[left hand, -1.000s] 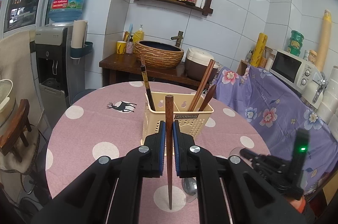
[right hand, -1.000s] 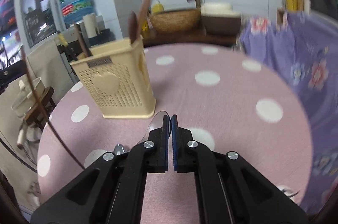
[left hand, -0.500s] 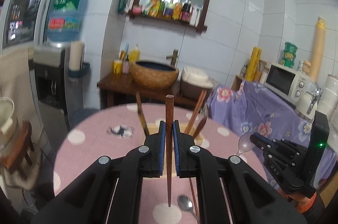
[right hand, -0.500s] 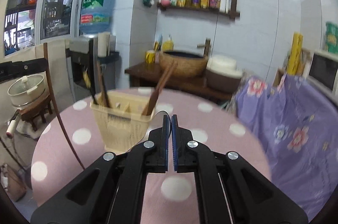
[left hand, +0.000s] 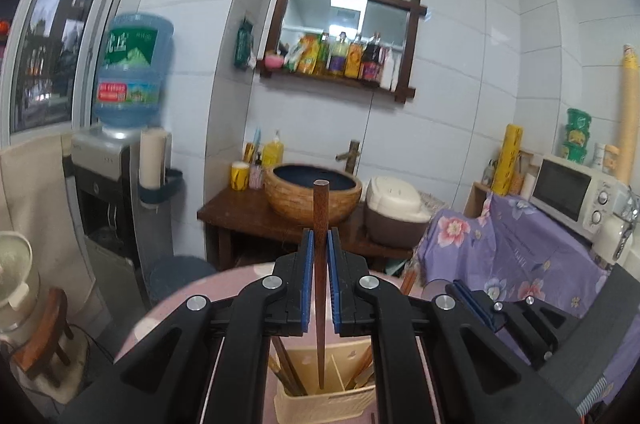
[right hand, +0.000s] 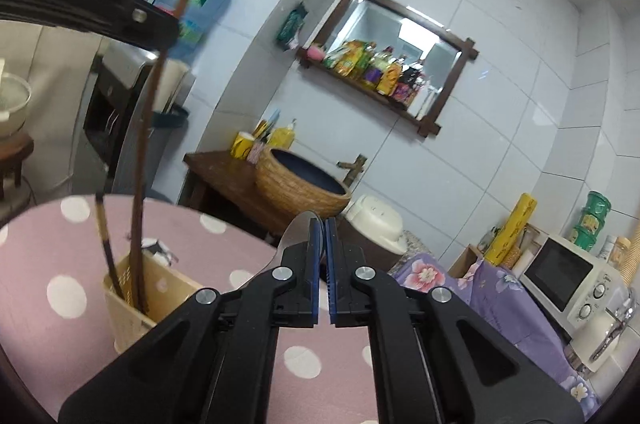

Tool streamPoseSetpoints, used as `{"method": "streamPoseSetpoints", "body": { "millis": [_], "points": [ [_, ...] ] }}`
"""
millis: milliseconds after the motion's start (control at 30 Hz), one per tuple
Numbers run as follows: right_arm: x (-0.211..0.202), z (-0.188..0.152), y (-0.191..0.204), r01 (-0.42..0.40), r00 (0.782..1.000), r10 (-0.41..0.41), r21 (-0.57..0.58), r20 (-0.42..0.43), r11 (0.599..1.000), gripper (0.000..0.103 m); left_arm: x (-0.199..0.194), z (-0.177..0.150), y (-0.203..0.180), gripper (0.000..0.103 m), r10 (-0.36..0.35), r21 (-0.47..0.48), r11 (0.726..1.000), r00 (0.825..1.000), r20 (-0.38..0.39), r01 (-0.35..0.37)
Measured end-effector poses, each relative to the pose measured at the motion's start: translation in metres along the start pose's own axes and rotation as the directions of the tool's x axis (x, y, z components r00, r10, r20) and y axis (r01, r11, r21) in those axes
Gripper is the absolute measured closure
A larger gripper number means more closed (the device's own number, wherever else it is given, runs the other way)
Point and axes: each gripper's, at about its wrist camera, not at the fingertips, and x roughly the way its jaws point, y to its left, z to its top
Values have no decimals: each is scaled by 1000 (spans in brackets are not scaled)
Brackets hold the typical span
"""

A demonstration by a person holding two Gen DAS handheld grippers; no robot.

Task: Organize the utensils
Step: 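Lower the utensils into the holder and open both tools, then move the right tool to the metal spoon and grasp it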

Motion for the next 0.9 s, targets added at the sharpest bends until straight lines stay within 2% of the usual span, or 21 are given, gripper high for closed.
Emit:
{"method": "streamPoseSetpoints", "body": {
  "millis": [100,200,333,367,433,467,500,533,567,667,767,833,900],
  "points": [
    [10,-24,18,-46,998,46,-6,-47,999,99,15,-29,10,95,1,-14,1000,998,-58,-2],
    [19,-45,27,-87,992,88,13,-87,996,99,19,-47,16,95,7,-4,1000,997,-80,-8],
    [24,-62,29,-136,985,141,51,-99,989,98,21,-61,26,94,-38,-43,999,993,-116,33],
    [22,-65,27,-143,985,148,63,-91,988,98,21,-62,26,91,-42,-48,998,992,-122,36],
    [18,-69,23,-162,981,170,87,-92,983,89,16,-66,30,78,-45,-54,998,991,-122,39],
    [16,-69,23,-172,979,182,100,-92,980,84,12,-66,31,68,-50,-59,997,992,-119,44],
    [12,-71,21,-175,979,185,118,-83,978,70,6,-68,33,62,-59,-68,996,992,-112,51],
    [8,-71,19,-171,981,181,133,-71,976,54,-1,-68,34,60,-65,-75,996,993,-103,57],
    [2,-73,14,-166,983,176,152,-56,974,50,-5,-69,34,56,-69,-76,995,993,-97,62],
    [-13,-80,5,-169,982,183,198,-55,965,50,-24,-74,33,39,-77,-65,995,994,-79,72],
    [-26,-94,-1,-172,975,202,264,-92,949,47,-39,-91,36,31,-87,-76,994,991,-98,80],
    [-30,-109,-1,-199,957,253,310,-142,930,41,-42,-106,42,26,-88,-101,992,987,-138,74],
    [-33,-124,5,-227,937,300,338,-179,913,41,-43,-126,48,24,-79,-122,991,980,-181,57]
  ]
}}
